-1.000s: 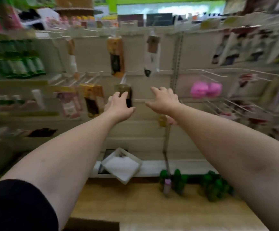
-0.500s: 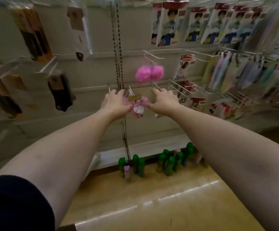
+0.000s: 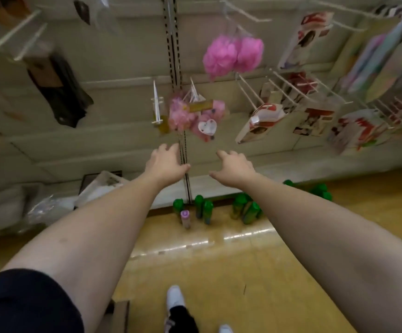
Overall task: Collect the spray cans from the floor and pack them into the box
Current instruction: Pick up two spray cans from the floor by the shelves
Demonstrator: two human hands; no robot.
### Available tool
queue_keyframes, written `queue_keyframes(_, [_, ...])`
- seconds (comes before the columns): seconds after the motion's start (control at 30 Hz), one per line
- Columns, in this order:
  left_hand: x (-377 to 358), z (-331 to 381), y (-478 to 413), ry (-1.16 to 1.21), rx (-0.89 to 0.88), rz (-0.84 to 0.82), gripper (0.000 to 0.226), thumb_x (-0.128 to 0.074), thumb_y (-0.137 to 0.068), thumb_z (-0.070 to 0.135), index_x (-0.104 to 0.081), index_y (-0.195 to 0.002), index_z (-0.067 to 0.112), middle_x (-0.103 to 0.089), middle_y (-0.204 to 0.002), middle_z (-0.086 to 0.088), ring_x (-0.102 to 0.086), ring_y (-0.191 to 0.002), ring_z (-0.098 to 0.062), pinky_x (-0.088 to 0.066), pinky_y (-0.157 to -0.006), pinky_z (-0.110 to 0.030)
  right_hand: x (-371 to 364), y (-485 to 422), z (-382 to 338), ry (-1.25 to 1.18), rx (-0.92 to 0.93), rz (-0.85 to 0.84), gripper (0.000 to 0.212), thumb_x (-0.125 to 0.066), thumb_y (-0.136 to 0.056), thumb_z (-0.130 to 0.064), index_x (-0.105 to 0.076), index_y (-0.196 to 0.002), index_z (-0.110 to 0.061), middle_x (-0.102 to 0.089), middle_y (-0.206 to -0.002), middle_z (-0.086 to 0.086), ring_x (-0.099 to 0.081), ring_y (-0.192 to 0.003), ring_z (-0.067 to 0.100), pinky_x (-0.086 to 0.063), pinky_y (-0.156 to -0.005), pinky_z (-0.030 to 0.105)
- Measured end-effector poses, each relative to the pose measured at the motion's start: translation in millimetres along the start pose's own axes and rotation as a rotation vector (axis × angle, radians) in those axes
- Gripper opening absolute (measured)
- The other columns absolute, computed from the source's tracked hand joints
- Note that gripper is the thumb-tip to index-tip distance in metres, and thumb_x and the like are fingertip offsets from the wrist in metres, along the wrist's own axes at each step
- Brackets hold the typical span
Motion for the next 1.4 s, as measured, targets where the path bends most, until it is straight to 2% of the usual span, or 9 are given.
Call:
queue_keyframes(0.17, [-77,-68,-57,0.009,0.091,-0.159,0.081,-0.060,-0.093,0.051,-0.024,-0.159,0.020,-0.024,-0.163,-0.015,-0.027,-0.147,-0.038,-0.032,-0.116,-0.048,-80,-58,20,-0.025,-0.103,-0.132,0.076,-0.060,-0.093,-0.056,-0.034,-0.155,-0.021,-0.044,-0.152,0.014,-0.041,-0.137,0.038,-0.040,-0.109,0.048])
queue_keyframes(0.37, [-163,-123,-86,-0.005,0.139,-0.298,0.076,-0.063,-0.092,0.049,-0.031,-0.154,0.017,-0.037,-0.152,-0.017,-0.039,-0.137,-0.039,-0.040,-0.109,-0.046,-173,-107,47,-0.050,-0.192,-0.281,0.073,-0.064,-0.090,-0.054,-0.039,-0.149,-0.020,-0.050,-0.142,0.018,-0.047,-0.129,0.042,-0.045,-0.105,0.050])
queue_keyframes(0.5, [-224,-145,-111,0.027,0.200,-0.341,0.077,-0.065,-0.092,0.048,-0.029,-0.155,0.021,-0.034,-0.155,-0.015,-0.039,-0.138,-0.038,-0.040,-0.110,-0.047,-231,-143,71,-0.043,-0.217,-0.326,0.073,-0.067,-0.089,-0.054,-0.041,-0.146,-0.018,-0.049,-0.143,0.017,-0.046,-0.130,0.042,-0.044,-0.104,0.047])
queue_keyframes(0.63, [-297,-165,-136,0.060,0.253,-0.316,0.084,-0.066,-0.089,0.054,-0.029,-0.156,0.020,-0.030,-0.158,-0.015,-0.035,-0.140,-0.038,-0.036,-0.112,-0.044,-296,-192,98,-0.050,-0.234,-0.340,0.082,-0.072,-0.087,-0.053,-0.035,-0.151,-0.017,-0.050,-0.144,0.018,-0.048,-0.129,0.040,-0.045,-0.103,0.043])
queue_keyframes(0.8, [-391,-181,-151,0.109,0.273,-0.318,0.084,-0.070,-0.088,0.048,-0.029,-0.156,0.021,-0.024,-0.162,-0.011,-0.030,-0.144,-0.035,-0.035,-0.114,-0.042,-364,-240,123,-0.052,-0.206,-0.329,0.086,-0.077,-0.085,-0.047,-0.034,-0.153,-0.016,-0.049,-0.145,0.018,-0.048,-0.132,0.039,-0.043,-0.105,0.045])
queue_keyframes(1.0, [-483,-215,-171,0.081,0.281,-0.311,0.088,-0.074,-0.085,0.051,-0.028,-0.156,0.025,-0.023,-0.163,-0.010,-0.031,-0.144,-0.036,-0.040,-0.111,-0.049,-441,-280,145,-0.077,-0.180,-0.319,0.083,-0.081,-0.083,-0.043,-0.037,-0.147,-0.015,-0.050,-0.142,0.017,-0.049,-0.130,0.038,-0.045,-0.101,0.044])
queue_keyframes(1.1, [-515,-223,-187,0.048,0.218,-0.264,0.086,-0.074,-0.085,0.047,-0.029,-0.154,0.023,-0.027,-0.159,-0.011,-0.036,-0.139,-0.036,-0.043,-0.109,-0.047,-472,-295,154,-0.077,-0.166,-0.258,0.090,-0.083,-0.080,-0.044,-0.035,-0.150,-0.015,-0.048,-0.142,0.016,-0.049,-0.130,0.036,-0.044,-0.103,0.043])
queue_keyframes(1.23, [-550,-219,-204,-0.032,0.113,-0.237,0.084,-0.073,-0.086,0.044,-0.027,-0.153,0.023,-0.032,-0.154,-0.008,-0.046,-0.129,-0.036,-0.050,-0.097,-0.045,-501,-309,157,-0.131,-0.117,-0.176,0.097,-0.085,-0.077,-0.045,-0.032,-0.154,-0.017,-0.044,-0.146,0.013,-0.047,-0.132,0.033,-0.042,-0.107,0.045])
queue_keyframes(1.4, [-578,-221,-219,-0.034,0.107,-0.223,0.085,-0.073,-0.089,0.037,-0.023,-0.156,0.020,-0.026,-0.158,-0.007,-0.046,-0.129,-0.036,-0.051,-0.097,-0.046,-523,-319,157,-0.212,-0.124,-0.079,0.085,-0.087,-0.076,-0.036,-0.040,-0.144,-0.017,-0.049,-0.137,0.011,-0.049,-0.126,0.030,-0.045,-0.105,0.044])
Point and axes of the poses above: each hand's wrist, its own y-axis away from the middle knuckle, its own x-axis out of the back of the hand, z = x × y, the point moved 6 cm from there along -y, towards the middle knuckle
